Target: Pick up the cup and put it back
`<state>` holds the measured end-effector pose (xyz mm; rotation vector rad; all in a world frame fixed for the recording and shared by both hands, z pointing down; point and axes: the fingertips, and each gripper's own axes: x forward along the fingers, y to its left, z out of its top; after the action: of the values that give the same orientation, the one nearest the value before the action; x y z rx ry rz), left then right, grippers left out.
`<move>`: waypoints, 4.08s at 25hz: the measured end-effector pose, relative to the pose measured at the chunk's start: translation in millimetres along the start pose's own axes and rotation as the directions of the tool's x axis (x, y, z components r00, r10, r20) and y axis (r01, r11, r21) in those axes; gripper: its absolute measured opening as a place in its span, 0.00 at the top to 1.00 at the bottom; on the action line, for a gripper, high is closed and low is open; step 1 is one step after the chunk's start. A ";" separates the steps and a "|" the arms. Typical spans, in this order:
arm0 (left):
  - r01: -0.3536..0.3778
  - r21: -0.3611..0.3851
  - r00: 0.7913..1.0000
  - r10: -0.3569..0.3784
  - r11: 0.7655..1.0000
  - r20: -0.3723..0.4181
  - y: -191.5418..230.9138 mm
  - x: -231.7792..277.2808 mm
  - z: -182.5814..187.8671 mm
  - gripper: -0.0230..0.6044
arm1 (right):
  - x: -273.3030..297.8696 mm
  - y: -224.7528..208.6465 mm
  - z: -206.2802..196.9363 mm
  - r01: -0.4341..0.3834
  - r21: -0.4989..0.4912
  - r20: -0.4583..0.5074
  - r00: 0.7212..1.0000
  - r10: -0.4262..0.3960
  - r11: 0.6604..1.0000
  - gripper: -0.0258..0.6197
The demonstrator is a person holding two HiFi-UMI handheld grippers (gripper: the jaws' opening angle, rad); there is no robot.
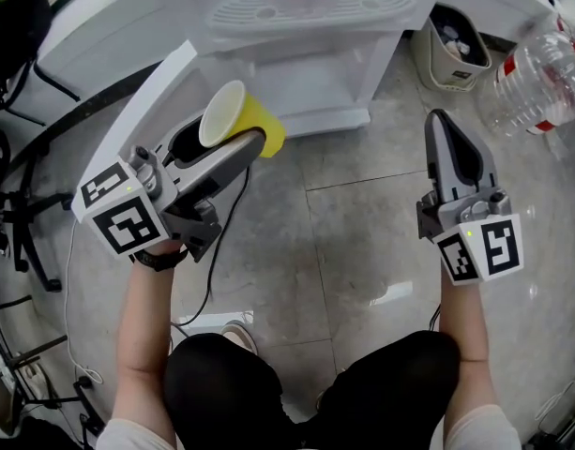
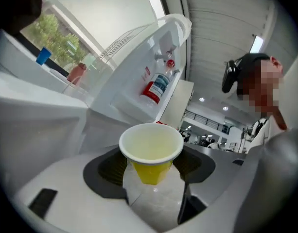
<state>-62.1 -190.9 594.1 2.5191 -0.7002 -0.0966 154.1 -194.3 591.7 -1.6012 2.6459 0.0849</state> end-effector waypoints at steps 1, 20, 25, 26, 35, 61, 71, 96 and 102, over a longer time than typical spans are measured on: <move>0.028 -0.040 0.999 -0.027 0.999 0.031 -4.2 -7.7 2.3 0.46 | 0.1 0.6 -1.6 -0.005 -0.001 -0.005 1.000 0.005 1.000 0.93; 0.004 0.012 0.995 -0.005 1.000 0.102 -14.3 -32.4 -9.2 0.45 | -3.9 -2.5 -6.0 0.012 0.018 -0.012 1.000 -0.012 1.000 0.93; 0.002 0.028 0.994 -0.005 1.000 0.112 -11.8 -14.9 -9.0 0.45 | -5.1 -5.5 -9.6 0.016 0.018 -0.022 1.000 -0.016 1.000 0.93; -0.004 0.035 0.994 0.000 0.999 0.112 -9.9 -11.6 -9.7 0.45 | -6.0 -6.3 -11.2 0.017 0.018 -0.025 1.000 -0.017 1.000 0.93; -0.069 0.105 0.989 0.055 0.992 0.134 21.9 34.6 -24.3 0.45 | -22.0 -22.7 -18.5 0.050 0.020 -0.058 0.997 -0.049 0.999 0.93; -0.476 0.409 0.829 0.552 0.779 -0.085 231.9 168.6 -126.1 0.45 | -105.0 -72.3 -42.6 0.202 -0.021 -0.187 0.961 -0.203 0.979 0.93; -0.517 0.423 0.781 0.612 0.744 -0.122 254.2 184.2 -144.9 0.45 | -118.3 -83.4 -41.2 0.219 -0.030 -0.202 0.954 -0.220 0.975 0.93; -0.490 0.409 0.824 0.562 0.770 -0.071 204.8 161.9 -129.6 0.26 | -88.3 -62.2 -26.5 0.156 0.063 -0.108 0.983 -0.149 0.986 0.93; -0.445 0.385 0.878 0.478 0.809 0.012 141.4 120.3 -118.8 0.31 | -84.6 -50.7 -23.7 0.134 0.075 -0.104 0.987 -0.125 0.988 0.93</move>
<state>0.3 -299.2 775.6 2.5951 -1.3900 0.3529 237.9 -144.7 620.1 -1.7897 2.5694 -0.1091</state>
